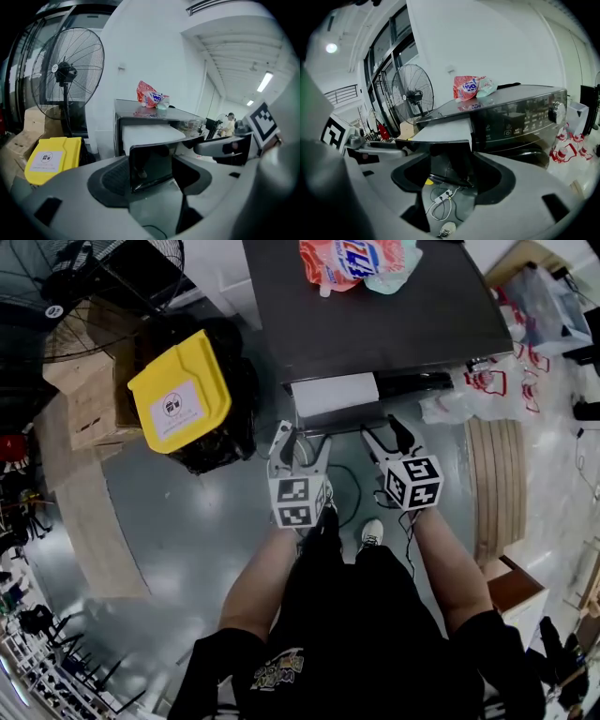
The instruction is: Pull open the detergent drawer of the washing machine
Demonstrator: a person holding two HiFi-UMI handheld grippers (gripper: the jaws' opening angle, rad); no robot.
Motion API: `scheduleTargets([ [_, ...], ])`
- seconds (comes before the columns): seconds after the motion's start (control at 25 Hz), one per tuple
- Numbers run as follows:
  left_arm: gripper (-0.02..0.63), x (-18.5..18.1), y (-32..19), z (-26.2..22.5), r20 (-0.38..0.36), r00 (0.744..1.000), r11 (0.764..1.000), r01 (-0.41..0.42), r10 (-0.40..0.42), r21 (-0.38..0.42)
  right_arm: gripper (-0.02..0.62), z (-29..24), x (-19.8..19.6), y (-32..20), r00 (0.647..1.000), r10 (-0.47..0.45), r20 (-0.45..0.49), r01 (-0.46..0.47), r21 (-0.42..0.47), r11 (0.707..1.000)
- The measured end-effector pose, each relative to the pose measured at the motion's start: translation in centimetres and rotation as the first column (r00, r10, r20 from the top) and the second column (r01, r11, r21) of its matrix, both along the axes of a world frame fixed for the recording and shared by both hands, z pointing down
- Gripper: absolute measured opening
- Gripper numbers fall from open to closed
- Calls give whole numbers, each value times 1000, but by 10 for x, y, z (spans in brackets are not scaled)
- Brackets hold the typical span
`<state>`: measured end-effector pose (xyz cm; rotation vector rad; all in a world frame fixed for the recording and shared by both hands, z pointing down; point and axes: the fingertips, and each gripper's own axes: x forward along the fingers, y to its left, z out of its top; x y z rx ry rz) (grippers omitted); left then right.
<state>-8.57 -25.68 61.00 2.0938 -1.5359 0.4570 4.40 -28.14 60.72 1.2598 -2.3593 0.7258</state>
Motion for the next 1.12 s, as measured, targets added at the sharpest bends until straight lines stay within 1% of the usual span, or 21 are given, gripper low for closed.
scheduleTargets([
  [0.24,264,7,34,5,5,1000,1000,20,-20,-12,278,7,8,37,1000,-19,3,19,-28,999],
  [0.44,264,13,59,8,13,1000,1000,27,-26,-11,278,10,14,62,1000,-29,7,29,-29,999],
  [0.68,264,20,80,7,18,999,999,39,-39,-8,273,11,21,82,999,-34,13,35,-25,999],
  [0.92,264,25,101,13,26,999,999,43,-42,-24,273,18,26,103,999,-50,13,50,-41,998],
  [1.12,264,32,114,16,43,998,999,36,-35,-21,276,21,32,114,998,-58,22,59,-44,997],
])
